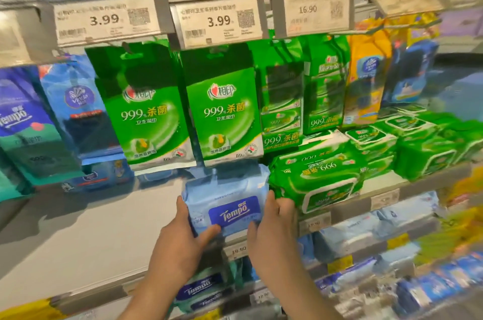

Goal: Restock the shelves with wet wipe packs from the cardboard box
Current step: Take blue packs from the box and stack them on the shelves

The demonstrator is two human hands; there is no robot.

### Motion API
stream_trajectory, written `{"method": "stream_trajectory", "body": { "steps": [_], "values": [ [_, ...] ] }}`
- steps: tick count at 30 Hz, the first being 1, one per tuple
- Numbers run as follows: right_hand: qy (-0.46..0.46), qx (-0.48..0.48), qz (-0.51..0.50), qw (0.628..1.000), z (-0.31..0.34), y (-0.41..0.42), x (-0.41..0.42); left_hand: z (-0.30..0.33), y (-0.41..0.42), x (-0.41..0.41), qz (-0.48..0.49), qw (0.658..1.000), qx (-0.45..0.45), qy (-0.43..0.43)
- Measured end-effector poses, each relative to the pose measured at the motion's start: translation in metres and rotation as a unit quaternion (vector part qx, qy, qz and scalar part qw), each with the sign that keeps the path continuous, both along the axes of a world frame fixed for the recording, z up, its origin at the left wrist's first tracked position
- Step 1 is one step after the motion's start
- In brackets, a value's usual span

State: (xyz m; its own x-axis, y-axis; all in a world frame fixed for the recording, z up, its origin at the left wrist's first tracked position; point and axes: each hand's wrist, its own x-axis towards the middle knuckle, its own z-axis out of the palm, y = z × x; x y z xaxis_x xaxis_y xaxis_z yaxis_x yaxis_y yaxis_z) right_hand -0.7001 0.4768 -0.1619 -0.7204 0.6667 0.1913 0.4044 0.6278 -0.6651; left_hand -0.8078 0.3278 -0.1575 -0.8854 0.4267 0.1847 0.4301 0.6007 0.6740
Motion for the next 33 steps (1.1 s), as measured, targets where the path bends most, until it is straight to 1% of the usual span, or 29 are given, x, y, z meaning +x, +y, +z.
{"method": "stream_trajectory", "body": {
  "steps": [1, 6, 10, 12, 16, 19, 21, 23, 26, 30, 33],
  "values": [
    [-0.002, 0.004, 0.003, 1.0, 0.002, 0.0, 0.0, -0.001, 0.001, 0.002, 0.007, 1.0, -0.007, -0.003],
    [-0.02, -0.04, 0.05, 0.998, 0.015, 0.011, -0.003, -0.003, 0.018, 0.003, 0.022, 0.999, -0.035, 0.002],
    [-0.01, -0.057, 0.07, 0.996, 0.012, 0.015, 0.0, -0.003, 0.029, 0.0, 0.038, 0.998, -0.057, 0.003],
    [0.007, -0.056, 0.075, 0.996, 0.006, 0.014, 0.001, -0.004, 0.027, 0.002, 0.045, 0.997, -0.062, 0.005],
    [0.055, -0.066, 0.087, 0.993, -0.007, 0.009, 0.001, -0.003, 0.026, 0.006, 0.039, 0.998, -0.041, 0.017],
    [0.105, -0.085, 0.098, 0.986, -0.014, 0.008, 0.002, 0.0, 0.019, 0.008, 0.026, 0.999, -0.041, 0.006],
    [0.142, -0.085, 0.1, 0.981, -0.018, 0.008, 0.004, 0.008, 0.013, 0.02, 0.022, 0.999, -0.036, 0.022],
    [0.164, -0.09, 0.106, 0.977, -0.023, 0.006, 0.006, 0.014, 0.006, 0.037, 0.044, 0.996, -0.049, 0.059],
    [0.174, -0.078, 0.133, 0.973, -0.038, 0.0, 0.009, 0.012, -0.015, 0.064, 0.13, 0.984, -0.102, 0.074],
    [0.147, -0.031, 0.166, 0.975, -0.052, -0.021, 0.015, -0.01, -0.059, 0.098, 0.206, 0.965, -0.133, 0.089],
    [0.136, -0.008, 0.217, 0.967, -0.058, -0.041, 0.022, -0.02, -0.083, 0.127, 0.24, 0.955, -0.154, 0.086]
  ]
}}
